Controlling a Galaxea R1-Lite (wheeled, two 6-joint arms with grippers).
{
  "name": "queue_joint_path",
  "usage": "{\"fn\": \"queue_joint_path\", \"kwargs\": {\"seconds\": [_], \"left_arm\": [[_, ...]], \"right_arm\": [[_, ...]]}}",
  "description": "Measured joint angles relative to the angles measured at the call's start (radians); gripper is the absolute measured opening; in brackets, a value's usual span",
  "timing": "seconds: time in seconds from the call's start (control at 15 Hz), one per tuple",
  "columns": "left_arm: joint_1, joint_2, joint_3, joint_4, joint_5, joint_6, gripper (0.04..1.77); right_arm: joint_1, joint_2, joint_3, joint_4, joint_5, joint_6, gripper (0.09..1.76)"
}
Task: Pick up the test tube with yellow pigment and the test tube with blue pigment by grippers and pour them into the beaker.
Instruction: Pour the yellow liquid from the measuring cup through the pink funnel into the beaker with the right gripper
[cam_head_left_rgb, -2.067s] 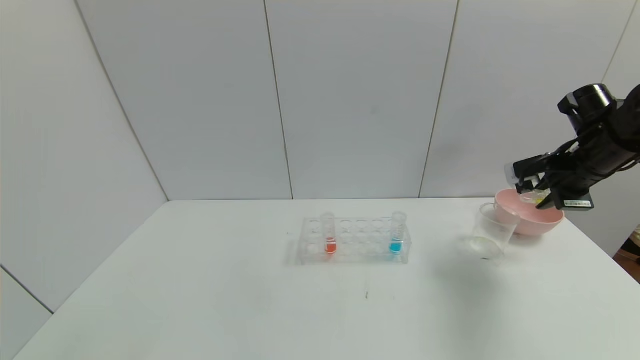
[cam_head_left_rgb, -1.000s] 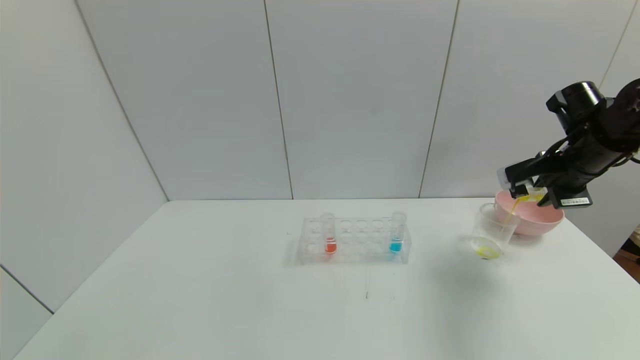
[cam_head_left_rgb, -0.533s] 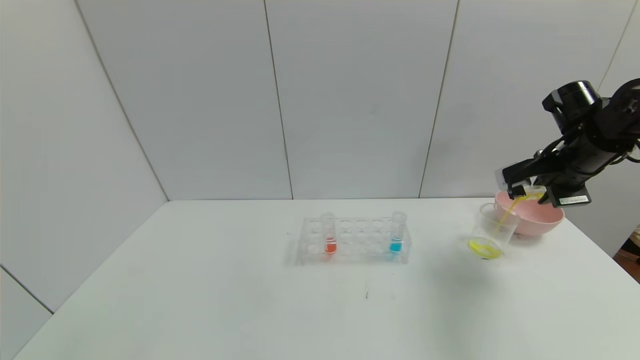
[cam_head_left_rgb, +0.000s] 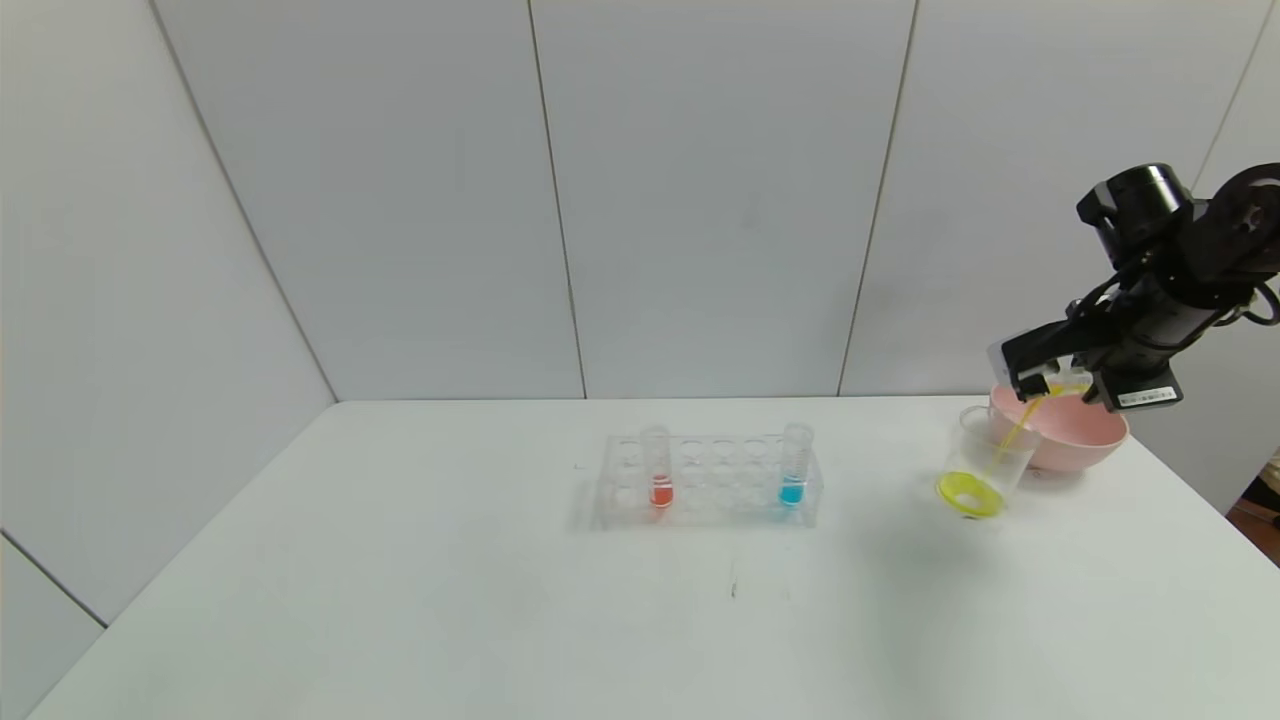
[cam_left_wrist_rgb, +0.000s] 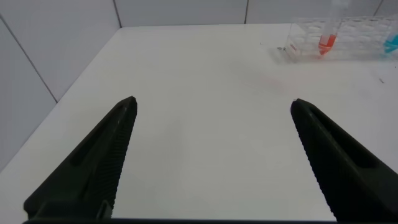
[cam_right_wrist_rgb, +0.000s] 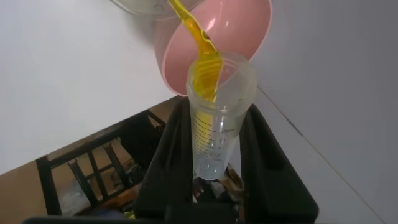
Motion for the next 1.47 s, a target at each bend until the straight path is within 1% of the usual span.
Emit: {"fn": "queue_joint_path", "kwargs": {"seconds": [0.27, 0.47, 0.67, 0.87, 1.13, 1.27, 1.33, 1.47], "left_arm": [[0.0, 0.0, 0.0, 0.0, 0.0, 0.0, 1.76], [0.0, 0.0, 0.0, 0.0, 0.0, 0.0, 1.76], [0.0, 0.0, 0.0, 0.0, 0.0, 0.0, 1.76], [0.0, 0.0, 0.0, 0.0, 0.0, 0.0, 1.76], [0.0, 0.0, 0.0, 0.0, 0.0, 0.0, 1.76], [0.0, 0.0, 0.0, 0.0, 0.0, 0.0, 1.76], [0.0, 0.0, 0.0, 0.0, 0.0, 0.0, 1.76], [0.0, 0.0, 0.0, 0.0, 0.0, 0.0, 1.76]], "right_arm": [[0.004, 0.0, 0.0, -0.008, -0.005, -0.005, 0.5], [0.013, -0.002, 0.0, -0.017, -0.053, -0.025, 0.5], [0.023, -0.006, 0.0, -0.019, -0.06, -0.03, 0.5], [0.037, -0.011, 0.0, -0.029, -0.12, -0.06, 0.5], [0.05, -0.015, 0.0, -0.034, -0.127, -0.064, 0.5], [0.046, -0.017, 0.0, -0.031, -0.102, -0.057, 0.5], [0.037, -0.02, 0.0, -0.031, -0.06, -0.05, 0.5], [0.01, -0.025, 0.0, -0.034, 0.056, -0.005, 0.5]]}}
